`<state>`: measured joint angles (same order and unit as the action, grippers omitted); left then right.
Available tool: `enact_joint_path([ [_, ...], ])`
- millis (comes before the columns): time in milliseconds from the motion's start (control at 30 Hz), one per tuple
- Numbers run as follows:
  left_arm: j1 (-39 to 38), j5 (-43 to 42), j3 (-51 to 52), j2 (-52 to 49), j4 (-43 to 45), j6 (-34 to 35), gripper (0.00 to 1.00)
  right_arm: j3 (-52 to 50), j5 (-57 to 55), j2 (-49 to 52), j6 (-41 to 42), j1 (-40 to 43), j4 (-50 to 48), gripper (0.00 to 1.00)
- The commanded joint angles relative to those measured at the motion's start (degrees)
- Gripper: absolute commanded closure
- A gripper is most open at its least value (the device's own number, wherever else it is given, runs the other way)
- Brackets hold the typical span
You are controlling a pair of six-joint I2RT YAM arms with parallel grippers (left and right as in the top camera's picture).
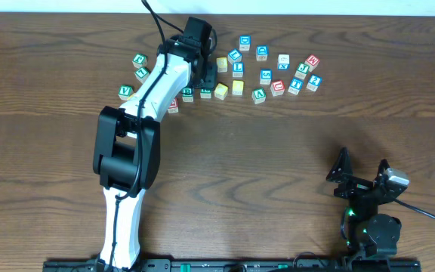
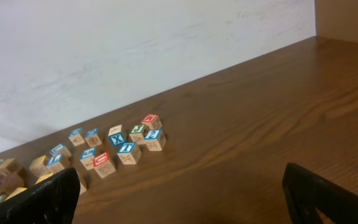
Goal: Spell out ROBOT
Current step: 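Lower the left gripper and grasp the green R block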
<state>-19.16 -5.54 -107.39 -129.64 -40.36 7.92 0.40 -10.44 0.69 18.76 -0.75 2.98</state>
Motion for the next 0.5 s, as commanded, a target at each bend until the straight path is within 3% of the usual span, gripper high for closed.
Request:
enact_joint_path([
  [0, -1.0, 2.6, 0.4, -1.0, 0.6, 0.3, 0.42, -0.1, -0.1, -0.2, -0.8, 0.6, 0.2, 0.01],
  [467, -1.3, 7.7, 0.4, -2.4, 0.6, 3.4, 0.43, -0.1, -0.1, -0.2, -0.8, 0.6, 0.2, 0.01],
])
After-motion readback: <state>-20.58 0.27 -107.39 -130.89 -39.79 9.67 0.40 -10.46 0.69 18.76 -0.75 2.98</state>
